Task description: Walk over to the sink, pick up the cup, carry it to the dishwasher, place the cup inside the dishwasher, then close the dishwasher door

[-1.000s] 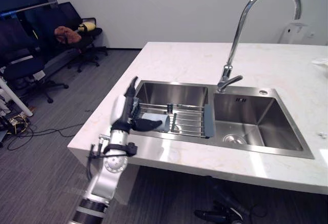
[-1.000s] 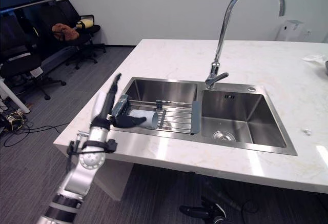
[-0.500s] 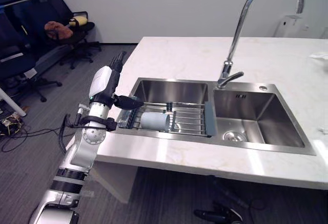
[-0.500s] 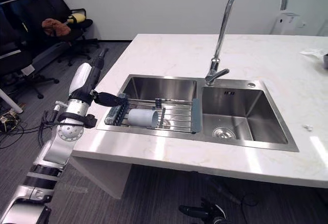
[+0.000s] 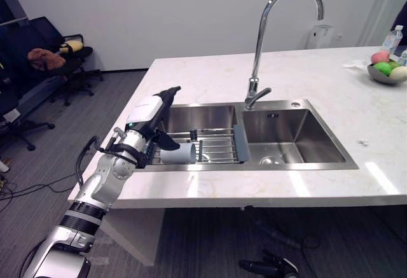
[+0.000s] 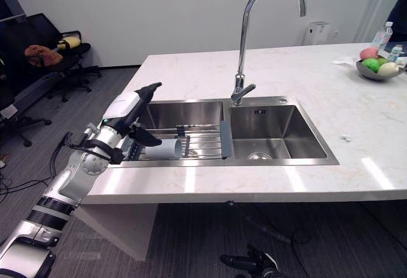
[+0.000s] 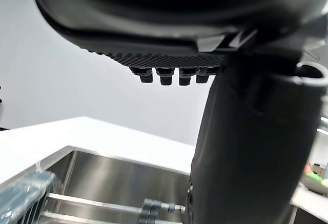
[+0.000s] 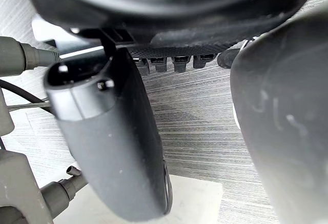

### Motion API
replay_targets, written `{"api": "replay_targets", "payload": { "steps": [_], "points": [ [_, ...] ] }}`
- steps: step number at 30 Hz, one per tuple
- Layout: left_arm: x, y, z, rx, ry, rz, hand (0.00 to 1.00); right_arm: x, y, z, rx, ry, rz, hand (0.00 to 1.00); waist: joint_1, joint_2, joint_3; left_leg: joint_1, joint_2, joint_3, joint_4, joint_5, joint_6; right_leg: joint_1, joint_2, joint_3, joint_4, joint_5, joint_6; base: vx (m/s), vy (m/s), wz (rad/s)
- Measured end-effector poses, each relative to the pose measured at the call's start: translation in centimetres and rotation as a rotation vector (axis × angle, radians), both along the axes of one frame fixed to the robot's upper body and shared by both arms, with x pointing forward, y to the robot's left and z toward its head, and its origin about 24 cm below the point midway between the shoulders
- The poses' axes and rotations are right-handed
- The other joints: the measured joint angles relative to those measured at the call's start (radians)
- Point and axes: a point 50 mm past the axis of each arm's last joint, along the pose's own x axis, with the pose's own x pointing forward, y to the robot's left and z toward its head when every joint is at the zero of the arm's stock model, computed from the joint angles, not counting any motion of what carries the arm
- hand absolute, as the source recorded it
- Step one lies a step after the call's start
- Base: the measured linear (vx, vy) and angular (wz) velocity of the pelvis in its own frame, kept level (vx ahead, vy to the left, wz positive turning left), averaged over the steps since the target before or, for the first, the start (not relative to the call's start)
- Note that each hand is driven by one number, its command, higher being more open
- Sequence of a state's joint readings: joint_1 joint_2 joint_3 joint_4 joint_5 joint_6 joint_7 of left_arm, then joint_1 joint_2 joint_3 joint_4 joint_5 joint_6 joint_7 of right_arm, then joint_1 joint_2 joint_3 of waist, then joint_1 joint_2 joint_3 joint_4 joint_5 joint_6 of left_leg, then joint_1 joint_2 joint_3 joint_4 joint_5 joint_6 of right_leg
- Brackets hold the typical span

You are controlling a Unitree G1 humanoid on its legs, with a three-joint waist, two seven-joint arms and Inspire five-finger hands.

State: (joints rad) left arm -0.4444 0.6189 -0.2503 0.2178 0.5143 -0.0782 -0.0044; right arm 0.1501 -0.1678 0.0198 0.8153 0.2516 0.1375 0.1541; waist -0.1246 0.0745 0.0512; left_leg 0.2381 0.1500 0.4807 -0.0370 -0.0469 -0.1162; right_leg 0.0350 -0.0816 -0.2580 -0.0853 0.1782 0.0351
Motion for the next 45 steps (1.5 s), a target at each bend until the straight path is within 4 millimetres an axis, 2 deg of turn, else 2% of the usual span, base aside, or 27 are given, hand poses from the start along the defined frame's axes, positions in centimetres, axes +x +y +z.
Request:
{"api": "replay_targets", "payload": {
  "steps": [7, 14, 29, 45],
  "points": [
    [0.3, 0.9, -2.6, 0.064, 0.105, 0.062, 1.0, 0.1, 0.2, 0.0, 0.0, 0.005, 0.008, 1.0, -0.006, -0.007, 0.002, 0.015, -0.007, 0.029, -0.003, -0.008, 0.0, -0.005, 0.003, 0.026, -0.002, 0.003, 0.004, 0.0, 0.013, -0.11],
    [0.4, 1.9, -4.3, 0.123, 0.152, 0.134, 1.0, 0.6, 0.6, 0.0, 0.009, 0.001, 0.014, 1.0, -0.029, -0.021, 0.011, 0.018, -0.01, 0.048, 0.003, -0.02, 0.0, -0.011, 0.003, 0.041, -0.005, 0.005, 0.007, -0.01, 0.0, -0.07],
    [0.4, 1.2, -5.4, 0.159, 0.136, 0.16, 1.0, 0.9, 0.7, 0.1, 0.012, 0.0, 0.02, 1.0, -0.049, -0.015, 0.016, 0.017, -0.005, 0.054, 0.012, -0.029, -0.001, -0.012, 0.004, 0.051, -0.006, 0.004, 0.008, -0.01, -0.005, -0.01],
    [1.5, 2.0, -4.9, 0.209, 0.348, 0.142, 1.0, 2.0, 0.6, 0.4, 0.007, 0.011, 0.066, 1.0, -0.087, 0.019, 0.034, 0.022, -0.002, 0.071, 0.023, -0.041, -0.004, -0.013, 0.011, 0.064, -0.007, 0.005, 0.008, -0.01, -0.008, -0.03]
  ]
}}
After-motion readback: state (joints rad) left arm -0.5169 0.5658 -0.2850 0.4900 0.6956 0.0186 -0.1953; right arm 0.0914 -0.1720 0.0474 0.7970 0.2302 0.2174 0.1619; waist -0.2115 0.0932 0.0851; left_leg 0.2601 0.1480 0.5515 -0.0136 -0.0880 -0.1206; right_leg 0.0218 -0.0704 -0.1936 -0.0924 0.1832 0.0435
